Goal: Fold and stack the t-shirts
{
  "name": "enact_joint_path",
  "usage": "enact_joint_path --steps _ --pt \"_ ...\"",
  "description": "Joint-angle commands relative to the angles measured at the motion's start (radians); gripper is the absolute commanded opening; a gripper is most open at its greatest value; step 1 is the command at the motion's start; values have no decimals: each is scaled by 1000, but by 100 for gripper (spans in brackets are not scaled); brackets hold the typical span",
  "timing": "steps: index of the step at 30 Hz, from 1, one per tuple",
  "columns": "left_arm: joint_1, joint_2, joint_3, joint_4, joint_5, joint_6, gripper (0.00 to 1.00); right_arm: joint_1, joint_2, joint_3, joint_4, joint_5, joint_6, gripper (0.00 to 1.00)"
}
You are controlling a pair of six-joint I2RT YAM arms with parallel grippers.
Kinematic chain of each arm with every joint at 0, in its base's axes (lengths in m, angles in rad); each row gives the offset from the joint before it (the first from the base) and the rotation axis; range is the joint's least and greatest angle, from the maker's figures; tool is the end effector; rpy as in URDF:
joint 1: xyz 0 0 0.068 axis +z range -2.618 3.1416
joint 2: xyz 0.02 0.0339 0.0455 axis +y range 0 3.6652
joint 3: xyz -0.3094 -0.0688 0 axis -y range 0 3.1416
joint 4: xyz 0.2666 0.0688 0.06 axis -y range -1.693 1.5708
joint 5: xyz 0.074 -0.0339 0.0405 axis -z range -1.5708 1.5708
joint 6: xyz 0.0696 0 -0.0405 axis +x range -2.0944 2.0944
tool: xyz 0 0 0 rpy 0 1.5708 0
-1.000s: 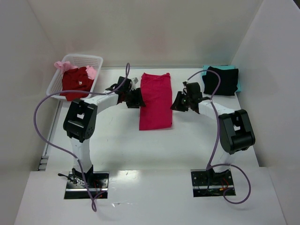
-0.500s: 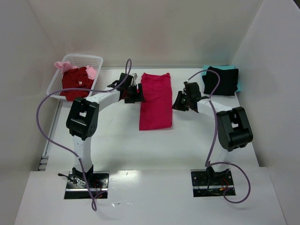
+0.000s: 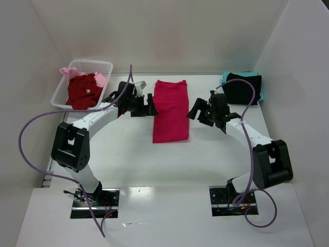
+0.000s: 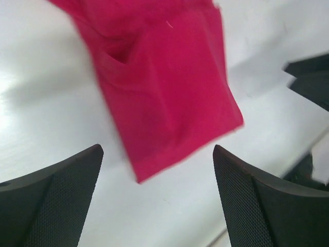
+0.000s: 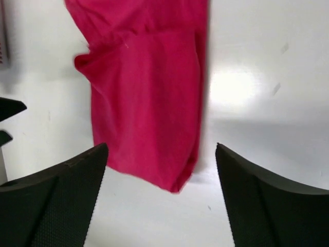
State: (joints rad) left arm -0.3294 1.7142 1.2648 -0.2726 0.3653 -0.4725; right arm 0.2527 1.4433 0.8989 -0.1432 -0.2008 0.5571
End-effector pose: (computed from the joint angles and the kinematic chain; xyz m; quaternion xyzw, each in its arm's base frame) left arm 0.4033 -0.1642 0.2661 0.0105 0.8992 -0.3104 0.3082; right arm 0.3351 0.1009 0.2434 0.0940 0.8956 0.2508 0.3552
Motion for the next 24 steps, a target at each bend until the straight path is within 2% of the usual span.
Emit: enact_joint_path --steps 1,2,9,14,19,24 --pt "-75 -24 -80 1 127 5 95 7 -56 -77 -19 -20 64 92" --pt "-89 -24 -97 1 117 -5 95 22 -66 -95 -19 -20 85 100" --pt "-111 -74 -249 49 72 -84 96 102 -86 -179 -32 -6 151 100" --pt "-120 -74 -285 72 49 -107 96 112 -106 -236 -21 14 170 100" --pt "-140 -35 -297 113 58 -126 92 112 -106 -274 42 3 170 84" --pt "-140 -15 -297 144 58 -135 86 112 -96 -275 73 3 170 76"
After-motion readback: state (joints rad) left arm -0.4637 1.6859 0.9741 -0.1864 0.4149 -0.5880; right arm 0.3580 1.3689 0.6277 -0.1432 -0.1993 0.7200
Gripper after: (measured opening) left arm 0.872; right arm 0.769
